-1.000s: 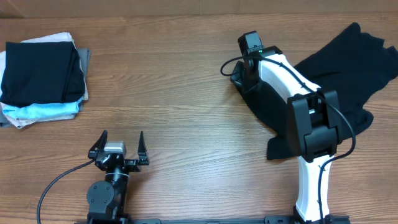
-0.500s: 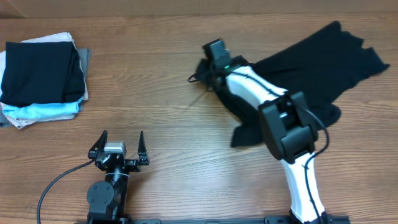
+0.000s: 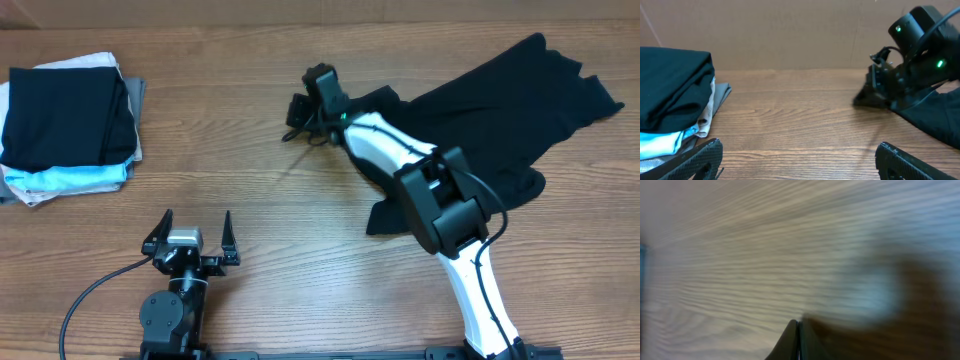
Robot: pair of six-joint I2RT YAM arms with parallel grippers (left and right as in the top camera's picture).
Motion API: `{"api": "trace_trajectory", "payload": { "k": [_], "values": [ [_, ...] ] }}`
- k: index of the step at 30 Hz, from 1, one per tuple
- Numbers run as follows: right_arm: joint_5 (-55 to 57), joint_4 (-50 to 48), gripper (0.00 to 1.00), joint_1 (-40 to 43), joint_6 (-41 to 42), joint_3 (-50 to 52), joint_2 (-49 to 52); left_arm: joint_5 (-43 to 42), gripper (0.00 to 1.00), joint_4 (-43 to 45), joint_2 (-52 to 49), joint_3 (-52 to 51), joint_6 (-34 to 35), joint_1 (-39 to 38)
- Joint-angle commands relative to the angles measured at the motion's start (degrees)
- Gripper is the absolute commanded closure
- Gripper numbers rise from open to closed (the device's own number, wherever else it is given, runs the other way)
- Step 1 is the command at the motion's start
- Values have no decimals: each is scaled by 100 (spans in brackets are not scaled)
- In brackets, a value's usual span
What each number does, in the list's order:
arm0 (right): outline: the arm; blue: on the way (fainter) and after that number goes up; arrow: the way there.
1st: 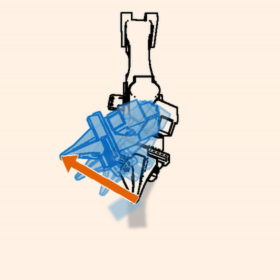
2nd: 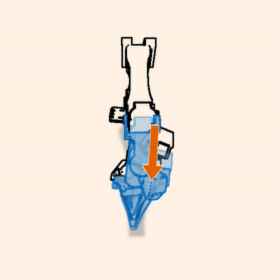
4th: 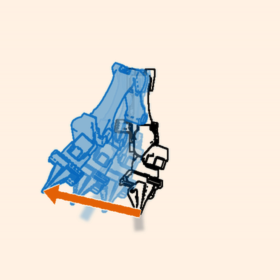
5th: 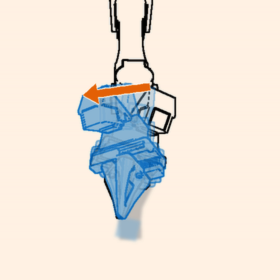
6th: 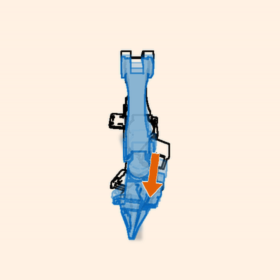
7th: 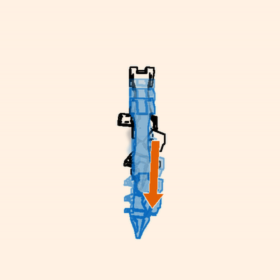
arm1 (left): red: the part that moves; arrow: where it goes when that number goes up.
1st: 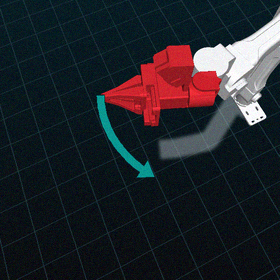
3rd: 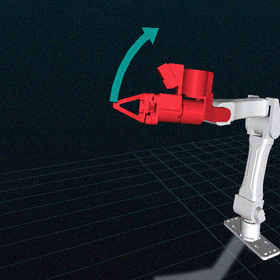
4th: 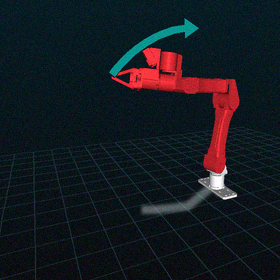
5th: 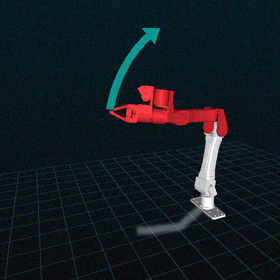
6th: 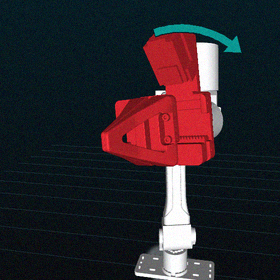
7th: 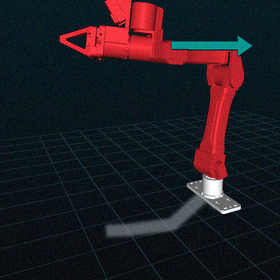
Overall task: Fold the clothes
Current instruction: 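Pull the t-shirt further left and release it flat with the right gripper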
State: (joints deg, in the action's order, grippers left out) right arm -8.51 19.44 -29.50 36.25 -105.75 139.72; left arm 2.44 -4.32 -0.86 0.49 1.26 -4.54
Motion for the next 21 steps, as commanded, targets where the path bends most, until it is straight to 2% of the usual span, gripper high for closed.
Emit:
{"api": "trace_trajectory", "payload": {
  "k": [1, 4, 8, 14, 21],
  "values": [
    [330, 1137, 96, 363, -728, -863, -496, 74, 0, 24, 57, -22, -107, -42],
    [682, 2680, 96, 684, -822, -1506, -505, 74, 0, 24, 57, -22, -107, -42],
    [695, 3416, 96, 1080, -824, -1554, -501, 72, 0, 24, 57, -22, -107, -39],
    [697, 3534, 96, 1443, -890, -1123, -420, 72, 0, 24, 57, -22, -107, -42],
    [695, 3329, 96, 1493, -918, -599, -372, 72, 0, 24, 57, -22, -107, -42]
  ]
}}
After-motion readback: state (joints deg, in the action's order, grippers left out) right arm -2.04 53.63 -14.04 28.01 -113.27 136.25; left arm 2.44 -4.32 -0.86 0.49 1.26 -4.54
